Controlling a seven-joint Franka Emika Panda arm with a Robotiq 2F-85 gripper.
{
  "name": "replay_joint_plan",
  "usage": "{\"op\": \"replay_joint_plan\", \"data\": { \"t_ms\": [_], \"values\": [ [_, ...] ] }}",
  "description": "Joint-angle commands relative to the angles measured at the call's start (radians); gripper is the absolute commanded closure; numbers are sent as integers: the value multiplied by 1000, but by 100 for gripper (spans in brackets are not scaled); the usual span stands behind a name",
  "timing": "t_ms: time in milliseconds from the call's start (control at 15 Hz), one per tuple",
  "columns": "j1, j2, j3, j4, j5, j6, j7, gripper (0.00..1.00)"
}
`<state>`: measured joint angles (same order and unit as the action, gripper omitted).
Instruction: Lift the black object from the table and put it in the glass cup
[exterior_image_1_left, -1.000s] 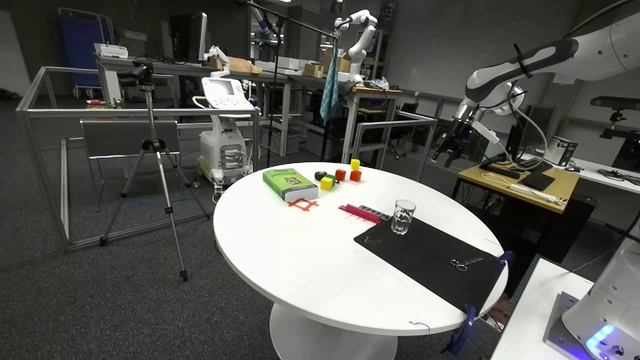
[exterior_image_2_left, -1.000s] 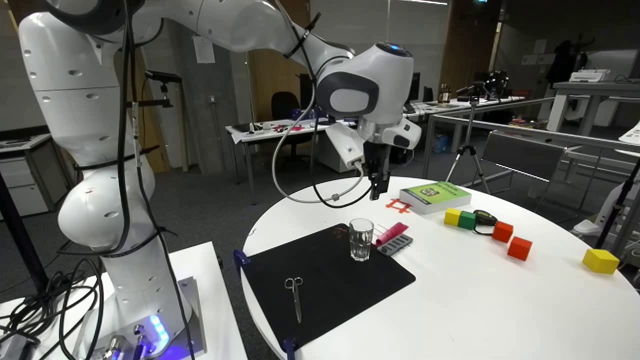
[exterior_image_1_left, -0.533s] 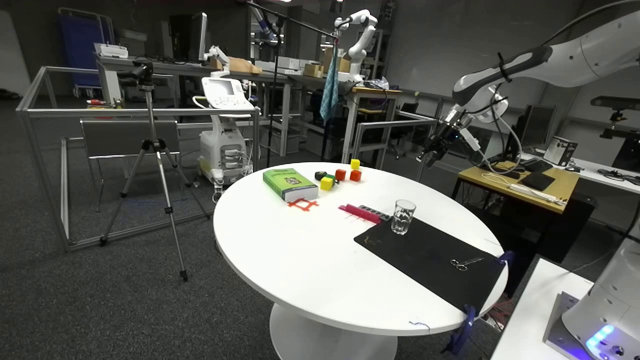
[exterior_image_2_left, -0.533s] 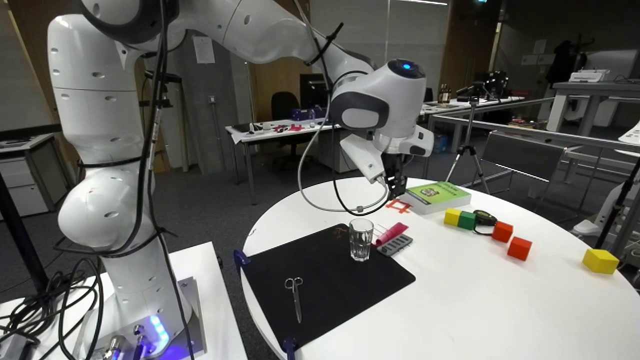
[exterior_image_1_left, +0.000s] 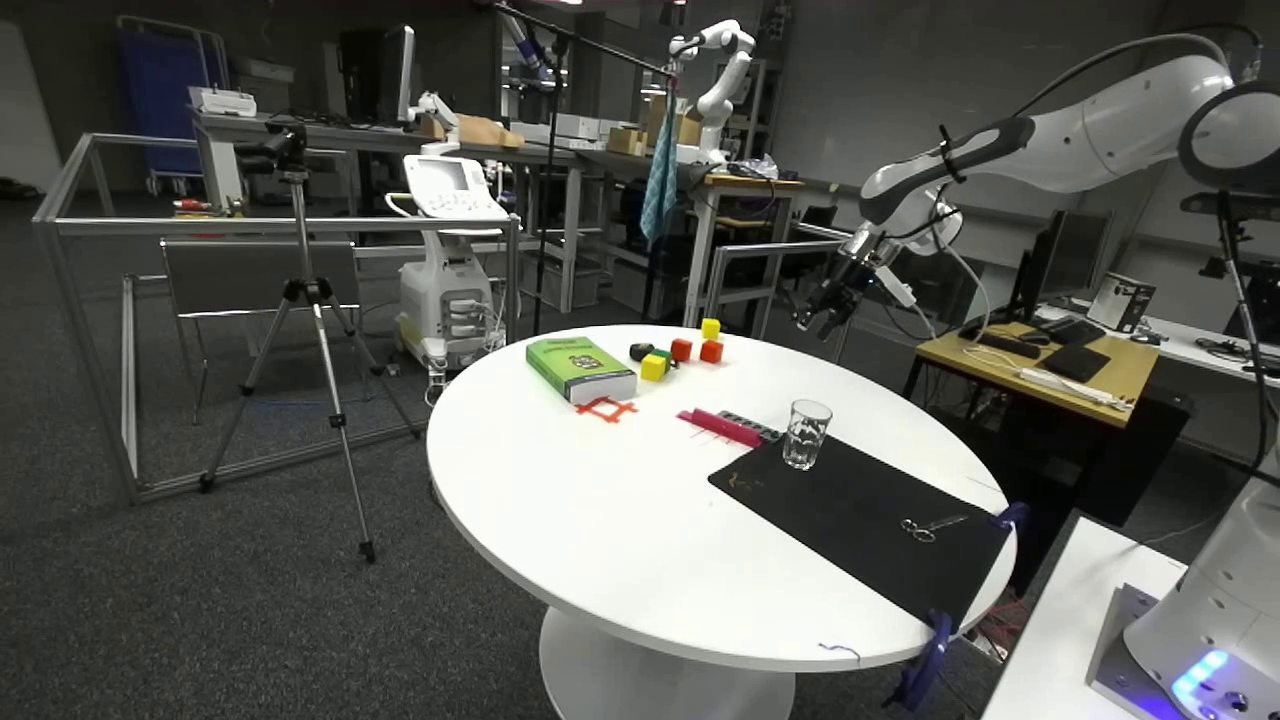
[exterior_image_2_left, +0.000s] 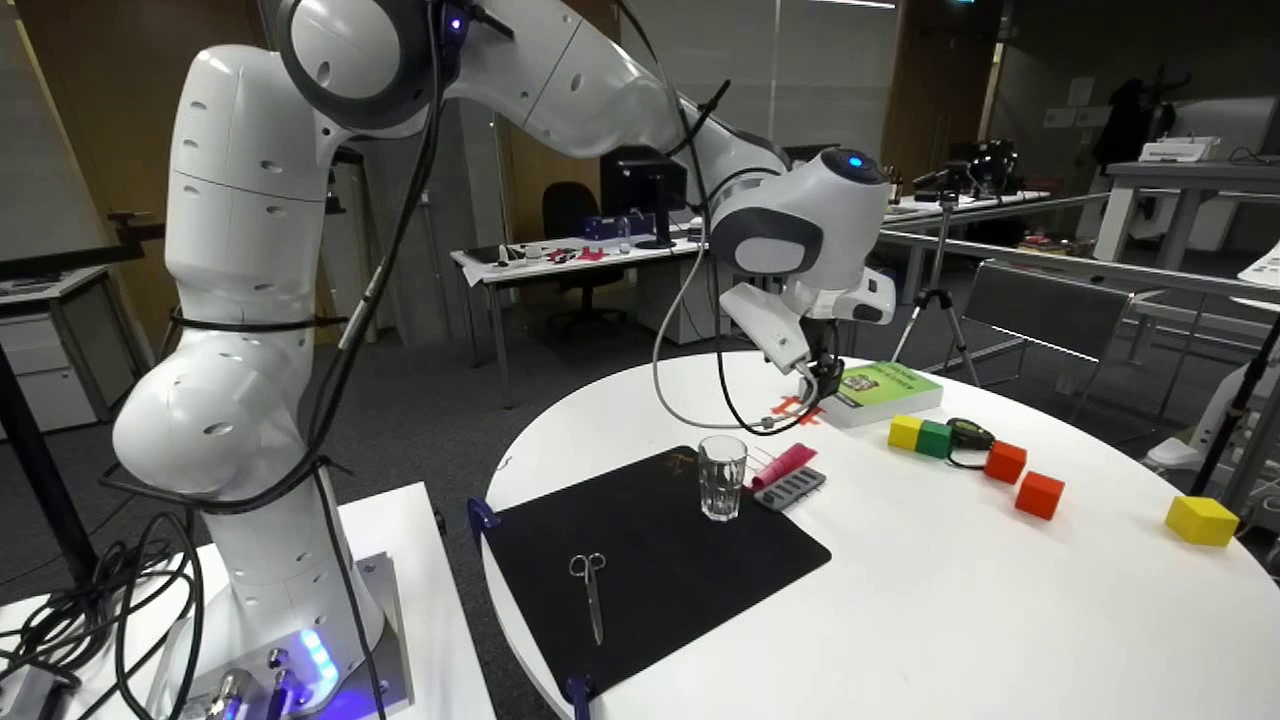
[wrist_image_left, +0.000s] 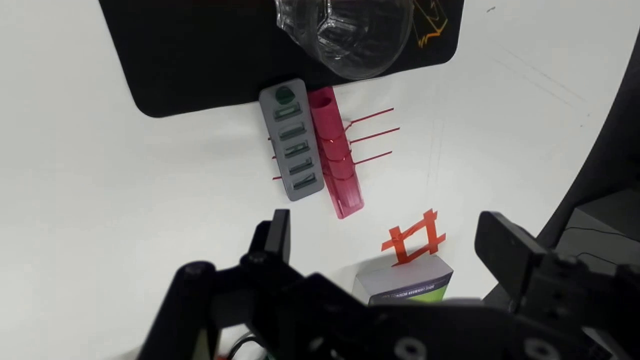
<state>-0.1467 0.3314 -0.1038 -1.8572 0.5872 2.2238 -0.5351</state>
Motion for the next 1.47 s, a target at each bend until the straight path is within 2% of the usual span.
{"op": "replay_joint_plan", "data": {
  "t_ms": [0, 400, 667, 933, 1200, 1400],
  "values": [
    [-36, 6, 39, 8, -16, 2, 12, 0],
    [-42, 10, 40, 21, -15, -7, 14, 0],
    [-31, 69, 44, 62, -107, -27, 47, 0],
    [-45, 177, 58, 195, -179, -116, 135, 0],
    [-99, 318, 100, 413, -115, -294, 197, 0],
    [-131, 425, 116, 580, -109, -389, 241, 0]
  ]
}}
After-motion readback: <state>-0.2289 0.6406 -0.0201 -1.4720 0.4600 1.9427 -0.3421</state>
